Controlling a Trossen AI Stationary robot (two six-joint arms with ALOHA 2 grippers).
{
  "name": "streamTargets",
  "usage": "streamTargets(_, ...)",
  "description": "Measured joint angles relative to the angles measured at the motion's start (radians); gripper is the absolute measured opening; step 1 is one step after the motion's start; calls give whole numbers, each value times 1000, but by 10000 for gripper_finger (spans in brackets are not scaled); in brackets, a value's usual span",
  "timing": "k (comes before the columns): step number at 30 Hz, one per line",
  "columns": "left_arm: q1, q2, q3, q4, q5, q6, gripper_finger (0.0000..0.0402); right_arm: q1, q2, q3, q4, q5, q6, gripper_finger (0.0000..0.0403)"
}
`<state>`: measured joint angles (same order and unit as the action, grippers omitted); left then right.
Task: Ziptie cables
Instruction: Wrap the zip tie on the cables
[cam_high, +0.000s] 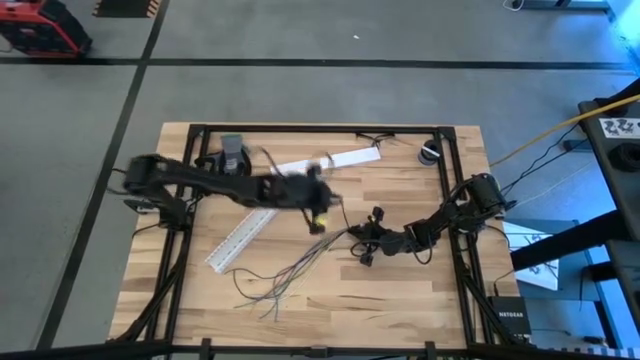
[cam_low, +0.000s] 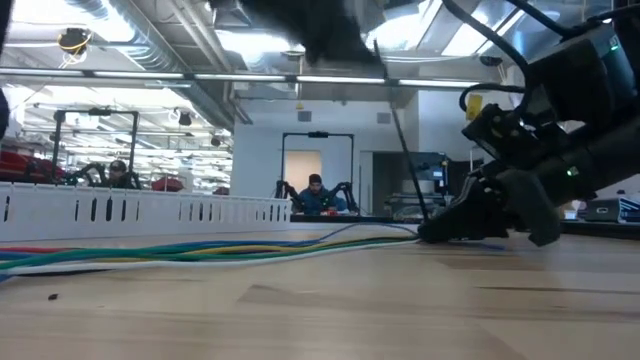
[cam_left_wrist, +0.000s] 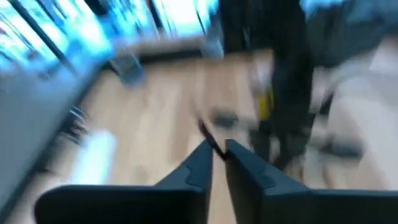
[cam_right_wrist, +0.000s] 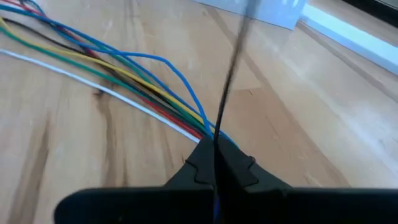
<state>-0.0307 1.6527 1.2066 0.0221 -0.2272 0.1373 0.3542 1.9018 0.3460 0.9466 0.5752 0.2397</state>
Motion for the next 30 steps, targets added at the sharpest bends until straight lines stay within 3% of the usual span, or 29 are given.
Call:
streamTargets(7, -44, -81, 41, -360, 19, -119, 121, -1, 2, 0, 65, -2, 18, 0)
streamTargets(12, -113, -87, 1, -433, -25, -212, 133, -1, -7, 11, 147, 1, 25, 7)
streamTargets(16, -157, -52, -119, -313, -34, -266, 133, -8, -24, 13, 143, -44, 38, 50)
streamTargets(20, -180, -30, -222, -46, -40, -320, 133, -7, -32, 18, 142, -45, 49, 114)
streamTargets(26, -187, 50, -320, 220, -41, -353, 134, -8, -127, 16, 83, -45, -64, 182)
streamTargets(30, -182, 109, -332, 228, -39, -377, 134, -8, -264, 14, -75, -72, -128, 196)
